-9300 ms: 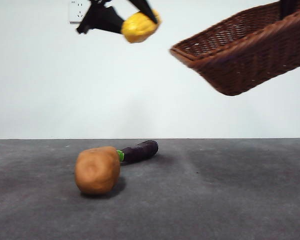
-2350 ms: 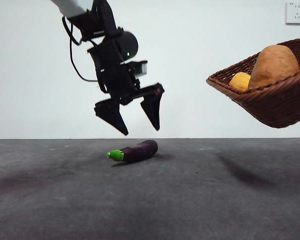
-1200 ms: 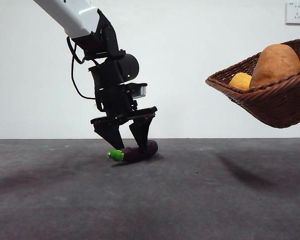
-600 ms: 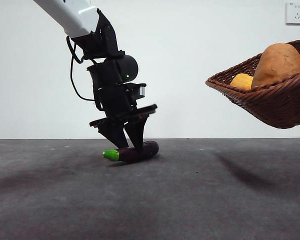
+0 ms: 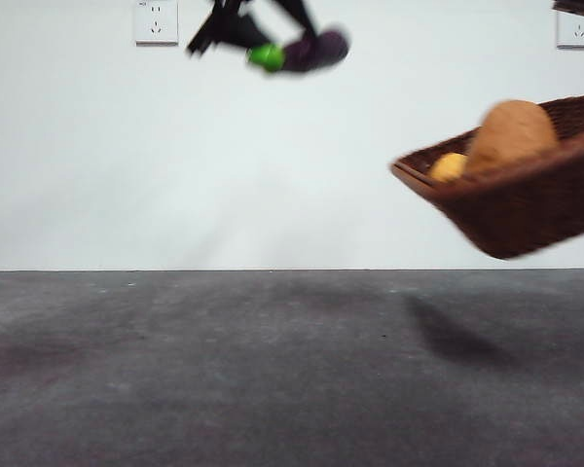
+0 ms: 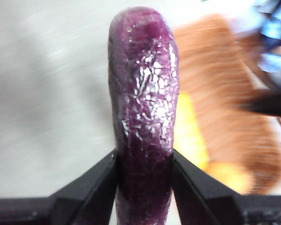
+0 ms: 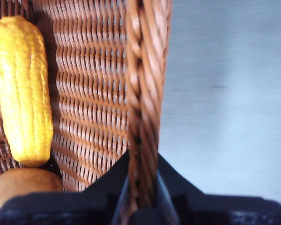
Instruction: Help me put the vegetables on the table into the basket
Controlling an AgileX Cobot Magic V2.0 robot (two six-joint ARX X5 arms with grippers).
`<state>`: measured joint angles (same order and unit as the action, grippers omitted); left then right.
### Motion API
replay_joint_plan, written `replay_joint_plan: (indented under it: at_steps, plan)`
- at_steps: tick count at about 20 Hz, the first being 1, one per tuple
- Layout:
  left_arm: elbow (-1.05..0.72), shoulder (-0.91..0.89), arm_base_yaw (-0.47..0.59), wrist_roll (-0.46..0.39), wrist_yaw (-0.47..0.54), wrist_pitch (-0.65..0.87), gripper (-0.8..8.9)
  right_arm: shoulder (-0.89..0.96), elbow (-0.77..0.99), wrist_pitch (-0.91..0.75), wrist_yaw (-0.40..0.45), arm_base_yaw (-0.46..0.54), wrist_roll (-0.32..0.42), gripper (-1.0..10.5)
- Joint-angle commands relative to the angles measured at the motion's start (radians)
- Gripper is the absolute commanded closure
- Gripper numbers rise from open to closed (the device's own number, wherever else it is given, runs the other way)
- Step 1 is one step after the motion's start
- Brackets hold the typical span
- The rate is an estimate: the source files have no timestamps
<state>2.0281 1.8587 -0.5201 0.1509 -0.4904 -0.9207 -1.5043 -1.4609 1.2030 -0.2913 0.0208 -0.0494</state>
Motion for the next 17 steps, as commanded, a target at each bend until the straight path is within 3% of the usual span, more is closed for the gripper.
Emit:
replay_joint_plan:
  at_steps: [1,4,9,17]
  plan:
    - [-0.003,-0.009,-0.057,-0.001,-0.008,-0.015,7.95,-0.004,0.054,-0.05,-0.133,-0.009,-0.029,9.5]
    - [-0.003,0.01,-0.122,0.011,-0.004,-0.061,7.95,-0.004,0.085,-0.059,-0.2,-0.024,-0.03,9.5]
    - [-0.003,0.062,-0.179,0.075,0.048,-0.03,7.95,-0.004,0.084,-0.064,-0.209,-0.091,-0.044,9.5]
    - [-0.003,0.107,-0.186,0.146,0.046,-0.032,7.8,-0.004,0.084,-0.126,-0.232,-0.177,-0.09,9.5]
